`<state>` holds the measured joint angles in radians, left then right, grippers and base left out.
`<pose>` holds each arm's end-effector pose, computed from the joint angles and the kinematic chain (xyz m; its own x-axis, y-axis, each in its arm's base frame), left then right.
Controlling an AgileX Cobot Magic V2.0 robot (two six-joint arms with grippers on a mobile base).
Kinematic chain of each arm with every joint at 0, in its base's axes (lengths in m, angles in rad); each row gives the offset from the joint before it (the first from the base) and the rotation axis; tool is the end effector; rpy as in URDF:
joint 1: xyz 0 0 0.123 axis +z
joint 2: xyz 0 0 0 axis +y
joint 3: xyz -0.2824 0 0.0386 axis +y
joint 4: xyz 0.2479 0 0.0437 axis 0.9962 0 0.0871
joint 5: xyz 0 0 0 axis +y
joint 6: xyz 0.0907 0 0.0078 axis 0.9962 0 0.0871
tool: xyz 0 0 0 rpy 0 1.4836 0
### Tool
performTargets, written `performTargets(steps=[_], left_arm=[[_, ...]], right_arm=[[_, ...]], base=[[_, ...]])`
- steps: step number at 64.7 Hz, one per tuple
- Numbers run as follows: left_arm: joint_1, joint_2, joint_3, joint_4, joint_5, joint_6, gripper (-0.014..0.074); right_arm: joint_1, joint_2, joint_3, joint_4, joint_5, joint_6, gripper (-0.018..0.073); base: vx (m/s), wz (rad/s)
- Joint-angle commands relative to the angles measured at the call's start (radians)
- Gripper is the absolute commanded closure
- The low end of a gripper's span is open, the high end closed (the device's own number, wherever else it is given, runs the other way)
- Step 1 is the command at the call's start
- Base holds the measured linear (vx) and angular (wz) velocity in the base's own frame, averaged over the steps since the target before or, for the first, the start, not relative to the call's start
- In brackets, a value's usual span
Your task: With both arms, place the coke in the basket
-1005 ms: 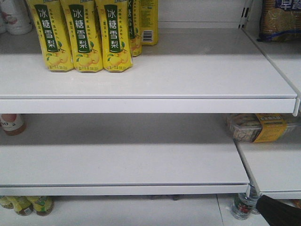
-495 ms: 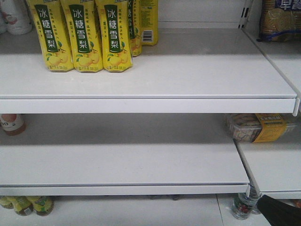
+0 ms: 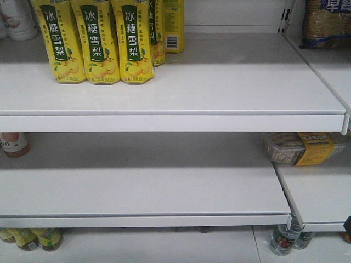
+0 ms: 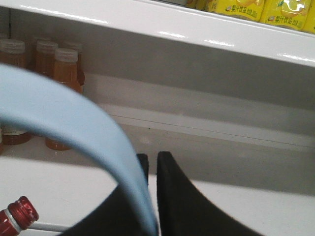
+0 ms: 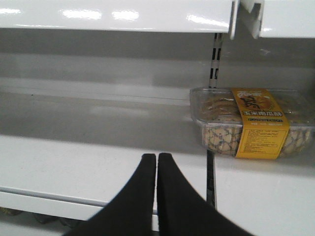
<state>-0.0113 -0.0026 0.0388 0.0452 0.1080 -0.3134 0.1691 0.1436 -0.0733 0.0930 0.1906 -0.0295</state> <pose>0.0577 -0.0002 0.1903 -0.0565 -0.2646 -0.9627 -0.0089 0.9643 -0.2646 0.0648 0.0127 0.2120 -0.1807 0.0318 -0.9830 -0.1745 0.9826 0.0639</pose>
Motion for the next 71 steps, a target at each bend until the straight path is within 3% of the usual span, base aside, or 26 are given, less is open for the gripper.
performTargets(steps=[1, 11, 28, 43, 71], left_arm=[[0.000, -0.025, 0.004, 0.055, -0.149, 0.045, 0.0601], [0.000, -0.025, 0.004, 0.055, -0.149, 0.045, 0.0601], [0.000, -0.024, 0.003, 0.055, -0.149, 0.045, 0.0601], [0.000, -0.024, 0.003, 0.055, -0.149, 0.045, 0.0601], [0.000, -0.024, 0.003, 0.055, -0.149, 0.045, 0.0601]], right_arm=[[-0.008, -0.052, 0.038, -0.042, -0.101, 0.067, 0.0564], [-0.021, -0.159, 0.123, -0.046, -0.139, 0.128, 0.0564], [-0.158, -0.167, 0.120, -0.093, -0.202, 0.143, 0.0564], [-0.159, -0.167, 0.121, -0.171, -0.263, 0.129, 0.0564], [-0.159, -0.167, 0.121, -0.171, -0.265, 0.130, 0.0564]], base=[[0.00, 0.00], [0.00, 0.00], [0.00, 0.00], [0.00, 0.00], [0.00, 0.00]])
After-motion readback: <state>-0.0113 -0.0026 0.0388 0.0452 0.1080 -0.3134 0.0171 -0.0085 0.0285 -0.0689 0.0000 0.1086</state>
